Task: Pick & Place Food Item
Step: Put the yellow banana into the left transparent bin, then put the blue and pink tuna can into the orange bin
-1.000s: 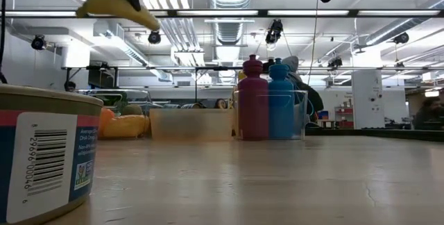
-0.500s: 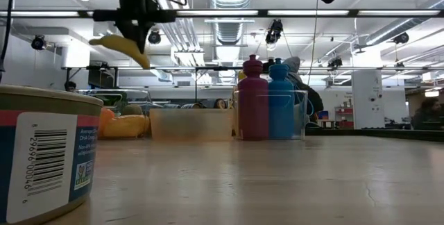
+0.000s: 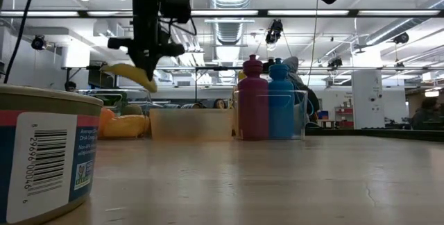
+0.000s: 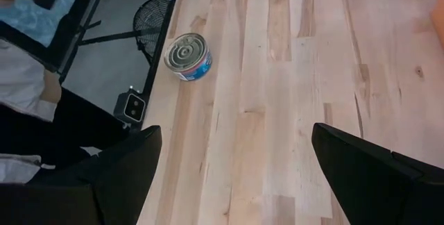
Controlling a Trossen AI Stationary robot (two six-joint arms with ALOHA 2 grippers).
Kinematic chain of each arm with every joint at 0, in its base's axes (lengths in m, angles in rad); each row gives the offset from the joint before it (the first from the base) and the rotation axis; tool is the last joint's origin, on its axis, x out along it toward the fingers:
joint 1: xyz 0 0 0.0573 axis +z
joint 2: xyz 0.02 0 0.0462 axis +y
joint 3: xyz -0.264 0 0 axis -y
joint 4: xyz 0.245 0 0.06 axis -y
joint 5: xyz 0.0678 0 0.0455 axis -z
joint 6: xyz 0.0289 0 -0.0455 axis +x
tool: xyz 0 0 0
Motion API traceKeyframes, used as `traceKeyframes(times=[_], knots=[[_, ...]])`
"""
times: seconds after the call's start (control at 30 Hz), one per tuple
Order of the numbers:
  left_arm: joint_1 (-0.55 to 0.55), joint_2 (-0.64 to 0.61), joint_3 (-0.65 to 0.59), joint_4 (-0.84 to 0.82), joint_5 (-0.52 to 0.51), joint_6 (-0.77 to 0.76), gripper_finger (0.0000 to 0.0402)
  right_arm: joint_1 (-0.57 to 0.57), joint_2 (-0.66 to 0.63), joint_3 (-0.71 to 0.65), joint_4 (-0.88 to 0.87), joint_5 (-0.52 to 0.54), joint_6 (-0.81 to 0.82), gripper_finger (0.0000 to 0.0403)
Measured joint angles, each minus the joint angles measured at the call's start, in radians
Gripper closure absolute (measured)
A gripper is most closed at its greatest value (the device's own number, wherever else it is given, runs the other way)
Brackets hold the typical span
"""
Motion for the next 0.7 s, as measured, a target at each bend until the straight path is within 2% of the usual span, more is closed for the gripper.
traceKeyframes(times=[0.27, 0.7], knots=[[0.031, -0.014, -0.083, 0.041, 0.023, -0.025, 0.0338, 0.000, 0.000, 0.000, 0.001, -0.001, 0.000, 0.0033], [0.031, -0.012, -0.083, 0.051, 0.021, 0.004, 0.0221, 0.000, 0.000, 0.000, 0.001, 0.000, 0.000, 0.0033]])
